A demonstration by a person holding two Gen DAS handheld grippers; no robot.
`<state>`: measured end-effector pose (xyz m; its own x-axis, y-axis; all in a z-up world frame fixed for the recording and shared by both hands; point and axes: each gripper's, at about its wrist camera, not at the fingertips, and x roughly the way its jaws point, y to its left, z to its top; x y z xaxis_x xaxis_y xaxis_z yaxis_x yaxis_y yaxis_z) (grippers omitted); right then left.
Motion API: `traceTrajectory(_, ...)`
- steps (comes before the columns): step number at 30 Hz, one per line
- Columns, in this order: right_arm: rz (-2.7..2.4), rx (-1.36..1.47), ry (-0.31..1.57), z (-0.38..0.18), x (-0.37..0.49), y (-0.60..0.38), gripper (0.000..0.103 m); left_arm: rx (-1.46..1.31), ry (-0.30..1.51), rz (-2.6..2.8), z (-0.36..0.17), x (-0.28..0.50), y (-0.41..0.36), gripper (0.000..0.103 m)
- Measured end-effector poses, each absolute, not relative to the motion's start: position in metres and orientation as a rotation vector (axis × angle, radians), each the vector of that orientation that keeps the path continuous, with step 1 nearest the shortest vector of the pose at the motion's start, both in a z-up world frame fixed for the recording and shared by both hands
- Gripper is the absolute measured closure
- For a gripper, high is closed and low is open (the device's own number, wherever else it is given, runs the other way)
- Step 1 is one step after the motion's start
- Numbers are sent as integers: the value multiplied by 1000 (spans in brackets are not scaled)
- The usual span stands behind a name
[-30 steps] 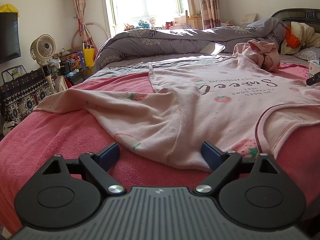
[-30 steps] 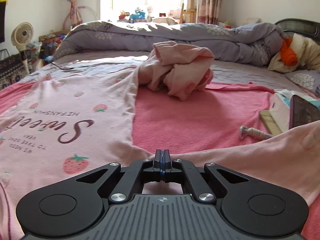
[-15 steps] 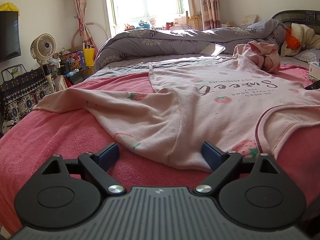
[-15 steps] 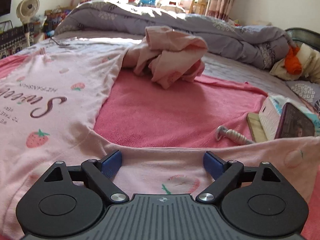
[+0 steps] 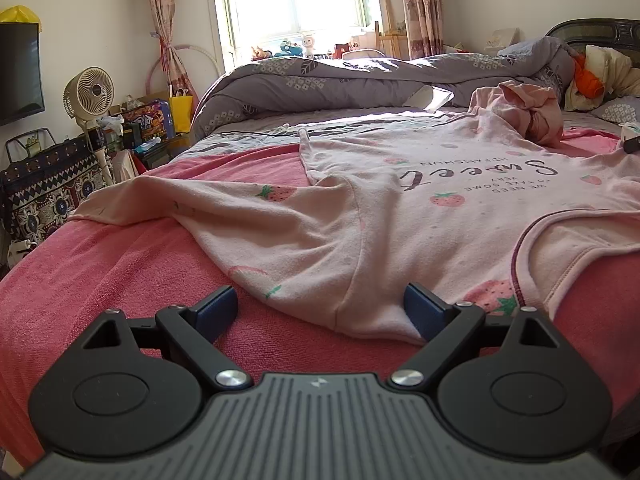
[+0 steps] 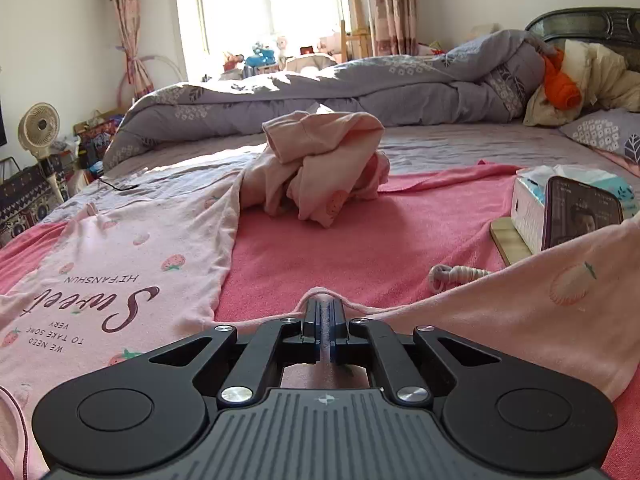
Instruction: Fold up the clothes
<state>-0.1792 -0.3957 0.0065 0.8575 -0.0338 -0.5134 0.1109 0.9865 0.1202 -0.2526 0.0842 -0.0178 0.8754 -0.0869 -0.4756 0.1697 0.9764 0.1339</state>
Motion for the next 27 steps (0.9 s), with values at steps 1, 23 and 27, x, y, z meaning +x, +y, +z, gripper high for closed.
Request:
traceTrajectory(1, -78, 137, 522, 10, -179, -395, 97, 174, 487, -134, -18, -253, 84, 11)
traceTrajectory(23, 52, 482, 520, -4, -275, -402, 68, 154, 477, -144, -19, -253, 88, 10)
traceTrajectory(27, 186, 780, 568, -28, -302, -398, 62, 153, 475, -147, -20, -253, 88, 10)
